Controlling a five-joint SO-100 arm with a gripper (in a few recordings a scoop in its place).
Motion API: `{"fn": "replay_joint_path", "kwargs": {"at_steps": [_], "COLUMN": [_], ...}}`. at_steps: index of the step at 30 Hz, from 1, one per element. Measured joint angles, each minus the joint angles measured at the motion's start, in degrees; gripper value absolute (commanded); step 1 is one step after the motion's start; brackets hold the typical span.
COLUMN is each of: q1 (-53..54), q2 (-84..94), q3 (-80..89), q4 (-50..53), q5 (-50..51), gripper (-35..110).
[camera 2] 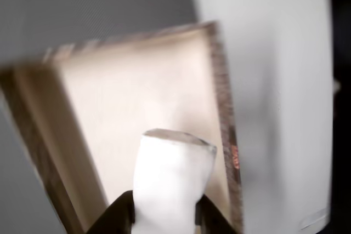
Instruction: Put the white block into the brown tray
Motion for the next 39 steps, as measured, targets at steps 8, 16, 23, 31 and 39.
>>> {"fn": "replay_joint_path", "kwargs": {"at_steps": [8, 16, 23, 31, 39], "q1": [1.76, 1.58, 0.70, 0.18, -0.53], "q2": [-1.32, -2.11, -5.10, -10.28, -10.63], "q3": [-0.88, -1.49, -2.20, -3.34, -3.34], "q4": [0.62, 0.62, -0.62, -4.31, -5.45], "q5": [-16.00, -23.20, -22.68, -18.19, -17.58], "gripper": [0, 0, 0, 0, 1]}}
